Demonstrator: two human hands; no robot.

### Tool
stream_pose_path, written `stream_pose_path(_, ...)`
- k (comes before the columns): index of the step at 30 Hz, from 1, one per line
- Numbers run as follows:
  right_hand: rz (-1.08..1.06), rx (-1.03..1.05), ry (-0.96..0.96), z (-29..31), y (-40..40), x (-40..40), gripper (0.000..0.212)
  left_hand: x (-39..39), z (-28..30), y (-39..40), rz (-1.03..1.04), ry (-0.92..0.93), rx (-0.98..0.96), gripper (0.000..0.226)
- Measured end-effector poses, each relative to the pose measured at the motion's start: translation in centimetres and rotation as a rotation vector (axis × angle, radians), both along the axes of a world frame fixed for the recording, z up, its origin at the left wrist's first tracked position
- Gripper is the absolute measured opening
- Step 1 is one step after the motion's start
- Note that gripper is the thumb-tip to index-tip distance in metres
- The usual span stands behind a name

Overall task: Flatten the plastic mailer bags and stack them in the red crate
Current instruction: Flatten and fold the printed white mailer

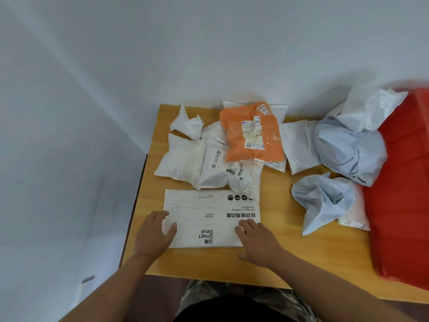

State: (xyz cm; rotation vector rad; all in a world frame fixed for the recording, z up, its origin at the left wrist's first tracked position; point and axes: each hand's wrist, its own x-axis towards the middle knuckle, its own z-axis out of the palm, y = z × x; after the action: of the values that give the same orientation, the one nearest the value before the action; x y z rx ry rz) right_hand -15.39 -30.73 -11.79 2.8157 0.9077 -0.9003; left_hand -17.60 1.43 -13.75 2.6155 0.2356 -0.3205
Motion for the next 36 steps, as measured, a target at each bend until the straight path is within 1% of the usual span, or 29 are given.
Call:
stream_pose_path(1,-0.029,-0.024,0.046,-0.1,0.1,0.2,0.076,0.1,-0.5,-0.2,-0.083,-0.010,0.031,0.061)
stream_pose_path(3,-0.071,0.014,0.087,-0.4,0.6,1.1,0.082,0.8,-1.5,-0.9,-0.206,-0.020,0.110,0.072)
stream_pose_path(6,-0.090,0.085,0.093,-1.0,1.1,2.4,0.083,2.3,-2.8,-2.0,-0.357,0.028,0.149,0.092)
stream_pose_path(9,-0.103,0.135,0.007,-2.8,1.2,3.6,0.098,3.3,-3.9,-2.8,-0.415,0.052,0.145,0.108)
stream_pose_path(11,-0.103,0.130,0.009,-3.7,1.3,4.1,0.107,3.5,-4.9,-3.0,-0.435,0.093,0.160,0.114)
stream_pose_path(12,-0.102,0.126,0.015,-4.2,1.3,4.3,0.109,3.4,-5.2,-3.0,-0.442,0.091,0.171,0.114)
stream_pose_path(14,-0.091,0.134,0.007,-4.9,1.5,4.6,0.110,3.1,-5.6,-3.2,-0.434,0.061,0.176,0.105)
stream_pose_path(17,-0.118,0.156,0.010,-6.0,1.8,4.6,0.103,2.8,-5.9,-3.3,-0.401,0.001,0.155,0.089)
stream_pose_path(19,-0.151,0.178,0.027,-6.6,1.6,4.3,0.099,3.0,-6.0,-3.4,-0.361,-0.056,0.158,0.084)
stream_pose_path(21,-0.146,0.187,0.017,-7.1,1.4,4.3,0.101,3.4,-6.3,-3.6,-0.339,-0.100,0.170,0.081)
stream_pose_path(23,-0.123,0.191,-0.016,-7.5,1.2,4.2,0.108,3.7,-6.6,-3.9,-0.348,-0.152,0.183,0.084)
stream_pose_path(25,-0.107,0.178,-0.041,-7.8,1.1,4.2,0.117,3.8,-7.0,-4.0,-0.393,-0.184,0.182,0.095)
stream_pose_path(27,-0.102,0.167,-0.067,-7.9,1.2,4.0,0.122,3.6,-7.4,-3.8,-0.498,-0.197,0.188,0.107)
stream_pose_path(29,-0.098,0.170,-0.098,-8.2,1.3,3.9,0.122,3.6,-7.4,-3.7,-0.594,-0.192,0.204,0.114)
stream_pose_path(36,-0.048,0.213,-0.186,-8.8,1.9,4.3,0.118,4.4,-7.5,-4.4,-0.618,-0.175,0.215,0.107)
